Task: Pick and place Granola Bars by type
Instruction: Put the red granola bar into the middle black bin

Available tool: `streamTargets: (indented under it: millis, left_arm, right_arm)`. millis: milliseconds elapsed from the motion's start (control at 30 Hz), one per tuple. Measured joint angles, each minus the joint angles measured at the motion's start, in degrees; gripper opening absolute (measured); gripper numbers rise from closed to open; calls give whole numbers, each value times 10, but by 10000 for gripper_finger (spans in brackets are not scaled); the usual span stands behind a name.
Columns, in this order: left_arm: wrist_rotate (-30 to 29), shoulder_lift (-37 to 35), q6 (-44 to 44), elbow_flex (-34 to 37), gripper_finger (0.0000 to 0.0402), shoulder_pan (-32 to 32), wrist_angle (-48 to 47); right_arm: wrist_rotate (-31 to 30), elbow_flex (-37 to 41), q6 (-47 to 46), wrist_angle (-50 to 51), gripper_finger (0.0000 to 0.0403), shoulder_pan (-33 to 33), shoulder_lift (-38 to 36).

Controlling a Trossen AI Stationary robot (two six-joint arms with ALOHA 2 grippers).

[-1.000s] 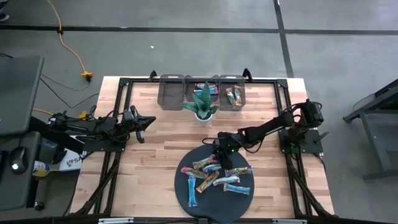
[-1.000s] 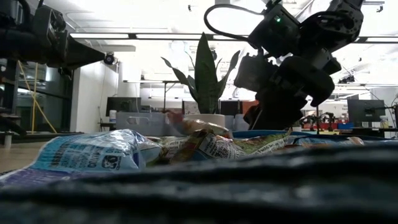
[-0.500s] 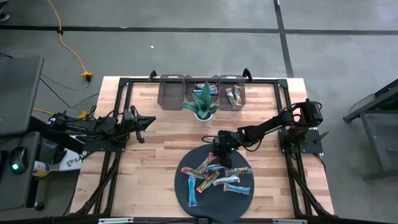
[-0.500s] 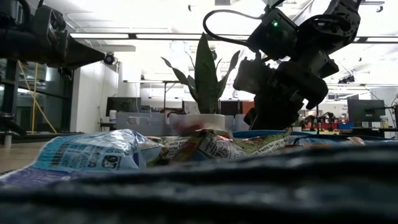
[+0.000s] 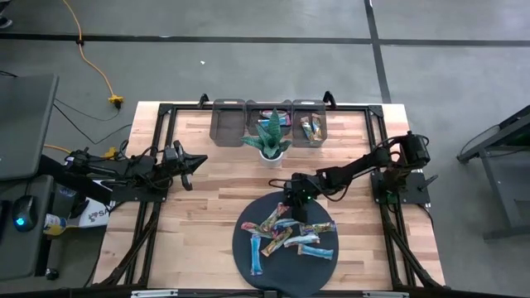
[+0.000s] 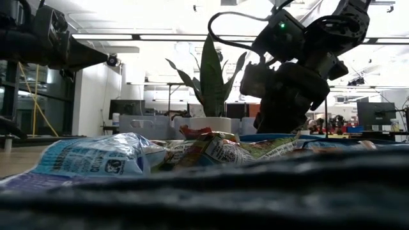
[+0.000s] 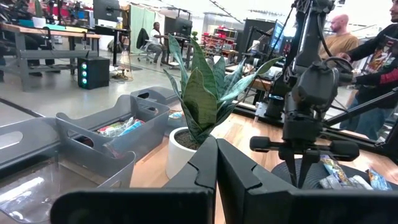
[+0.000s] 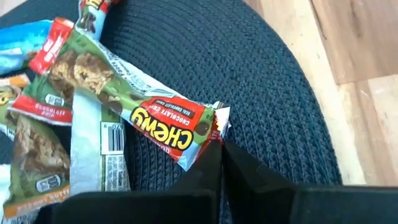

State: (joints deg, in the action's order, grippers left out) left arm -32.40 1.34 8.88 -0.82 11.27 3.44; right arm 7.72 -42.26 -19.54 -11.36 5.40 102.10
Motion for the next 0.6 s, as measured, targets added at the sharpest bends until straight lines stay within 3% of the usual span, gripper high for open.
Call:
streamTargets:
  millis: [600]
  left_arm:
    - [0,0,0,0,1,0,0]
  right_arm:
    - [-10,0,-25,12,0,-64,-1]
